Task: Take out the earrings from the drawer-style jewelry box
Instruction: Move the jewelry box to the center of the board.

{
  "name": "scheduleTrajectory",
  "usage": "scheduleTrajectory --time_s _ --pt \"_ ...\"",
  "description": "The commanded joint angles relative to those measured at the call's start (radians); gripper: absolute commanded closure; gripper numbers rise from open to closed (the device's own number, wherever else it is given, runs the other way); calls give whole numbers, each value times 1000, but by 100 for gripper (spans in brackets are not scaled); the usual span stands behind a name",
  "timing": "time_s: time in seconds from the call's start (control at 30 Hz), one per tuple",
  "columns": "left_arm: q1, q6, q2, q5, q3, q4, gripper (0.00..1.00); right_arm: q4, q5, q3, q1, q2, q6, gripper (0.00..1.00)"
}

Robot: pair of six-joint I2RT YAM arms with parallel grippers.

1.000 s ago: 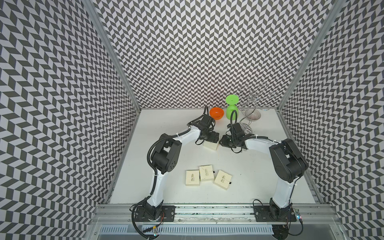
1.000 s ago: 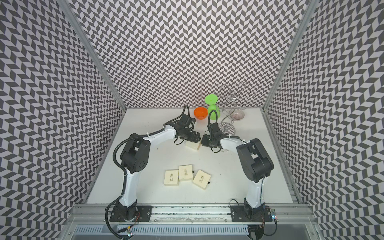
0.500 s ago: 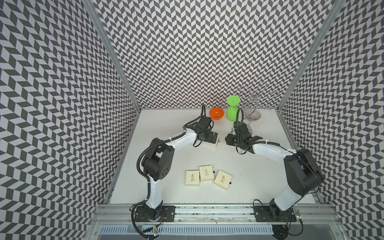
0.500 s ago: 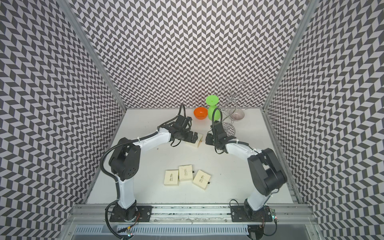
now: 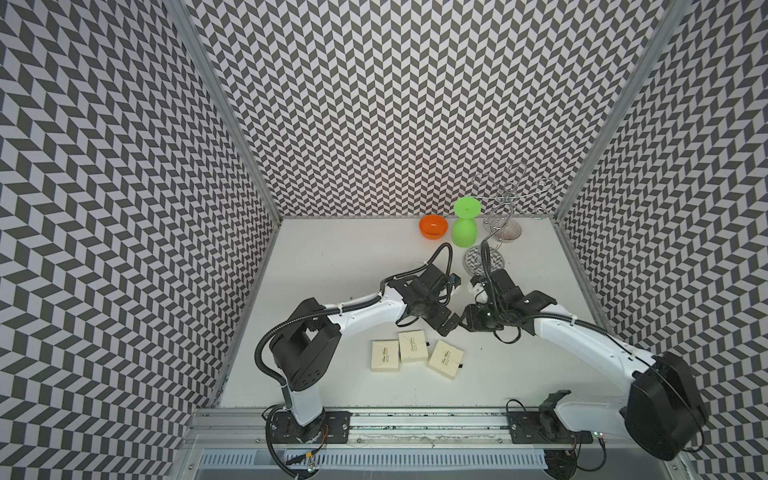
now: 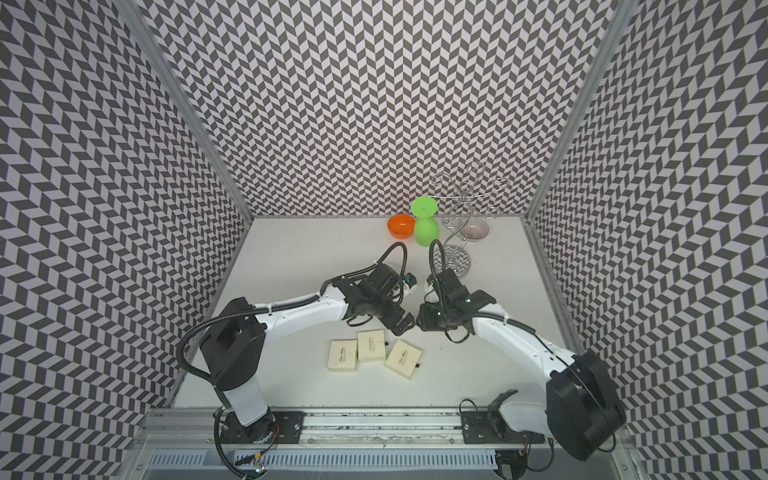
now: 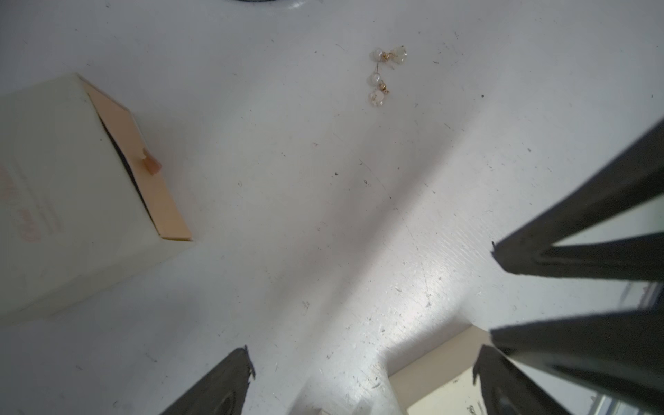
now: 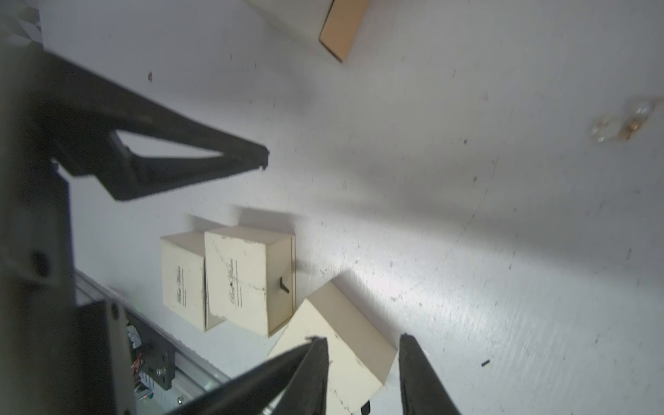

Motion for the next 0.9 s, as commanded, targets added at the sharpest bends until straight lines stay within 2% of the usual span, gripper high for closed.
scheduleTrajectory --time_s 0.0,0.13,0.37,0.63,0.87 --pt "7 16 -16 22 -4 -1 1 -116 -72 -54 39 -55 -23 64" --pt "4 8 -24 55 -26 -10 0 -112 -79 -129 54 -106 -22 63" --pt "-1 4 -25 124 -61 -12 0 2 -186 -191 64 -94 -32 63" --pt "32 5 -31 223 -86 -34 1 153 -307 -216 64 36 -38 64" --pt "67 1 -13 281 -89 -49 0 232 -278 -175 52 150 -20 64"
